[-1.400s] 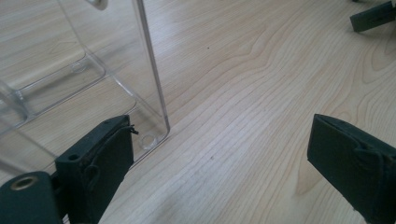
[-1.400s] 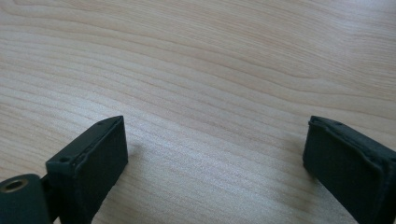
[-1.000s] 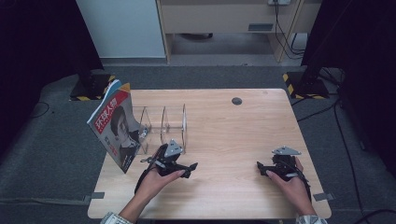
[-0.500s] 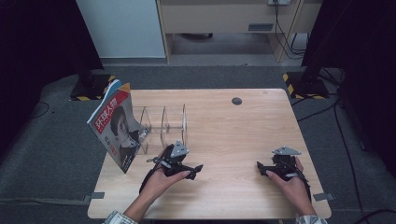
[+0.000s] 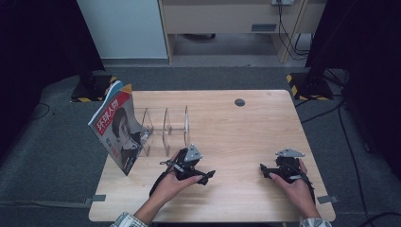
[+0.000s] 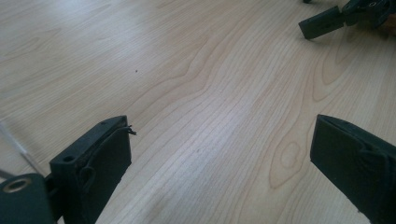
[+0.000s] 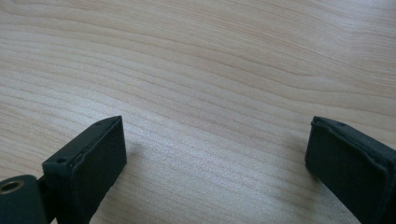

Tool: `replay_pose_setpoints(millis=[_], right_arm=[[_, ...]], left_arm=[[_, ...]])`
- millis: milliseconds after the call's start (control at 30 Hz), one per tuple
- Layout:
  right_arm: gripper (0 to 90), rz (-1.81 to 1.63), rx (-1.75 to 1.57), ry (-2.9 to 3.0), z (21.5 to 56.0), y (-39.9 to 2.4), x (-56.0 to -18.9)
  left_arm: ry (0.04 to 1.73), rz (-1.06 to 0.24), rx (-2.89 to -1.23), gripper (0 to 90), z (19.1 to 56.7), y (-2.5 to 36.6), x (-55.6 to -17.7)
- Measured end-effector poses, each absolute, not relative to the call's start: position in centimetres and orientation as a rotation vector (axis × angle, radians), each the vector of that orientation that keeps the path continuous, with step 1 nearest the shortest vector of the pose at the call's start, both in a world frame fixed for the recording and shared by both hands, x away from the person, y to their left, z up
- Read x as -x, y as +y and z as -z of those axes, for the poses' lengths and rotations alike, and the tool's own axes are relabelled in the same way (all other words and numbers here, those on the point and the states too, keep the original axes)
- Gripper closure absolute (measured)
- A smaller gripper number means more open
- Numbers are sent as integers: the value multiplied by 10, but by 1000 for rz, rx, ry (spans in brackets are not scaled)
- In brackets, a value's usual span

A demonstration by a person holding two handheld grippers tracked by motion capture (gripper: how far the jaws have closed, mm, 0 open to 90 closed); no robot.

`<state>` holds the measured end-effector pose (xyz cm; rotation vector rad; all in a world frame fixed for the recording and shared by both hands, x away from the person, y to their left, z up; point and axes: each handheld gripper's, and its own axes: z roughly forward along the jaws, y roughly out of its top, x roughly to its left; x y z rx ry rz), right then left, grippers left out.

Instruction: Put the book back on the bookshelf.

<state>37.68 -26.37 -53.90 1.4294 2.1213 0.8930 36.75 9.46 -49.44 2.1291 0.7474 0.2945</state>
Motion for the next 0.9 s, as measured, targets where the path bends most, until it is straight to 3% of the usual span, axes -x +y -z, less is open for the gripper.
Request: replay_pose_setpoints(millis=[900], right_arm=[[53,-897,-1430,2122,539,-264,-377]], left_arm=[[748,-264,-2226,52,520,56,-377]])
